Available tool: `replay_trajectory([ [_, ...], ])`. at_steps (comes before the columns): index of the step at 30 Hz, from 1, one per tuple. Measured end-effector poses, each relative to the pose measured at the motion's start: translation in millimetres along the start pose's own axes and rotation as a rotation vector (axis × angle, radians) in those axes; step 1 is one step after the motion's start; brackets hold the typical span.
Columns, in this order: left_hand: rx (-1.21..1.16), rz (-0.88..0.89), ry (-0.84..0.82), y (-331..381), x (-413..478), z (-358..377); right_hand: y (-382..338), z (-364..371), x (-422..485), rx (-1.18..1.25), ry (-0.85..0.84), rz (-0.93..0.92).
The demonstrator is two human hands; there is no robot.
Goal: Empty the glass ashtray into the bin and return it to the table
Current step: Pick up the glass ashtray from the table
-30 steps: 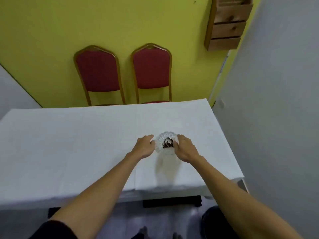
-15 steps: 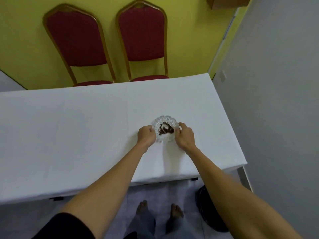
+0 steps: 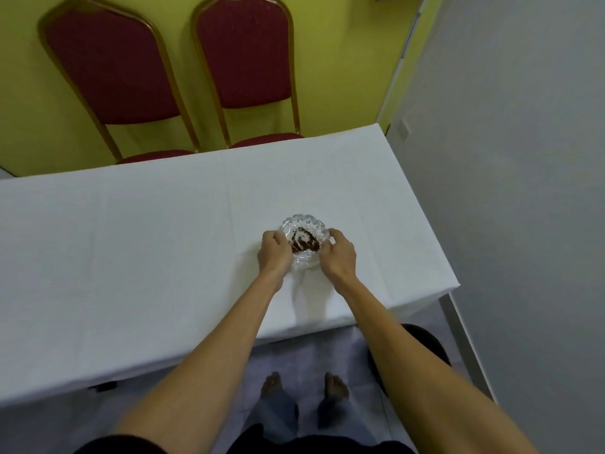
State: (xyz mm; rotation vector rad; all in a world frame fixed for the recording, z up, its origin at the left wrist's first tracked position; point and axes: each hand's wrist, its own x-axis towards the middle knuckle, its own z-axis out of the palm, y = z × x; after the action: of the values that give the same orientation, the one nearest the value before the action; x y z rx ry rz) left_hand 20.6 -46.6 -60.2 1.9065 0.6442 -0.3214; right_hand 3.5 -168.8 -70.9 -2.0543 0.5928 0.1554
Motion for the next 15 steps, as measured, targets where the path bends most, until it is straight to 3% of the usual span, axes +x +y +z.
replay_trajectory([
  [8,0.023,0.173,-0.022,8,-43,11,16,-24,-39,0.205,0.197,0.058],
  [15,-0.01,0.264,-0.206,16,-94,51,43,-71,-74,0.316,0.436,0.083],
])
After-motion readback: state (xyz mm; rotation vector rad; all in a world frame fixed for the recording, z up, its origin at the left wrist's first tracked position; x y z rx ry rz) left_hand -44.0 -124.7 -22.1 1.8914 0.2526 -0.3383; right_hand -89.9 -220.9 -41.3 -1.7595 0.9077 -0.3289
